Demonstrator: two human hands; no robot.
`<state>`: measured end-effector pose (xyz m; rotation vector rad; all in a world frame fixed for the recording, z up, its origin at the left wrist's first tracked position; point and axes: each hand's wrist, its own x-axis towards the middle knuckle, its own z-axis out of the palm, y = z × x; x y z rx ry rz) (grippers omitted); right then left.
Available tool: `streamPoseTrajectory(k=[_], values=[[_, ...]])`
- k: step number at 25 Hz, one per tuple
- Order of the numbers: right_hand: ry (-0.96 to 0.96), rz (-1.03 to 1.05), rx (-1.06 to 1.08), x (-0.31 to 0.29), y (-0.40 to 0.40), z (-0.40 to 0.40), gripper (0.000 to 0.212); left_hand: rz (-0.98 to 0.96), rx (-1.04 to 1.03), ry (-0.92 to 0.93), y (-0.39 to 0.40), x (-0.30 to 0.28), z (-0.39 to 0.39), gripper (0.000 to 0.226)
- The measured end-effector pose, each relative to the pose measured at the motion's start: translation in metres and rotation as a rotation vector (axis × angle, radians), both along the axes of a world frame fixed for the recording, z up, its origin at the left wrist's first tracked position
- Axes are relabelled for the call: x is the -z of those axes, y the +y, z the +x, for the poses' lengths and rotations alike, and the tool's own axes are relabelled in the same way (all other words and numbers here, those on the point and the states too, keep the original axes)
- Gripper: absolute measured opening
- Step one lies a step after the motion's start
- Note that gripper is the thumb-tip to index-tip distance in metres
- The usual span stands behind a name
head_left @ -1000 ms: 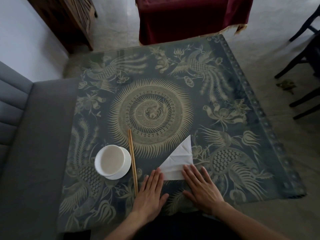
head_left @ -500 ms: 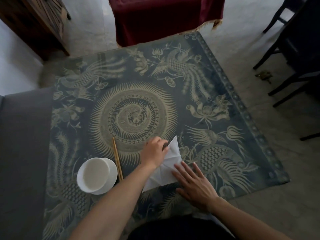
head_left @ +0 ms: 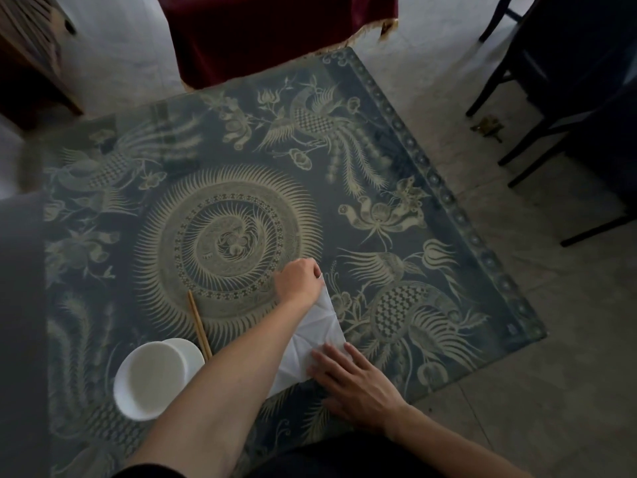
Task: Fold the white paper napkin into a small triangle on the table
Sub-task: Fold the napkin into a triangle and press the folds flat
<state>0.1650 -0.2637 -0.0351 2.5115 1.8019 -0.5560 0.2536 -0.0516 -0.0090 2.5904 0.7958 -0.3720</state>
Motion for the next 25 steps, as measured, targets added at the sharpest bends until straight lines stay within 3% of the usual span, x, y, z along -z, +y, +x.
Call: streamPoseTrajectory(k=[6, 12, 17, 25], values=[[-0.056, 0.007, -0.012, 0.001, 0.002, 0.000, 0.055, -0.028, 0.002, 0.071, -0.003, -0.002, 0.003, 0.009], [-0.101, 0.064, -0.029, 0.000, 0.006, 0.005, 0.052, -0.212, 0.028, 0.025, -0.002, -0.006, 0.004, 0.006], [-0.115, 0.076, 0.042, -0.011, 0.009, 0.028, 0.043, -0.365, 0.035, -0.111, 0.009, -0.017, 0.011, 0.006], [-0.053, 0.022, 0.157, -0.024, 0.017, 0.027, 0.048, -0.524, -0.020, -0.358, 0.016, -0.030, -0.007, 0.009]])
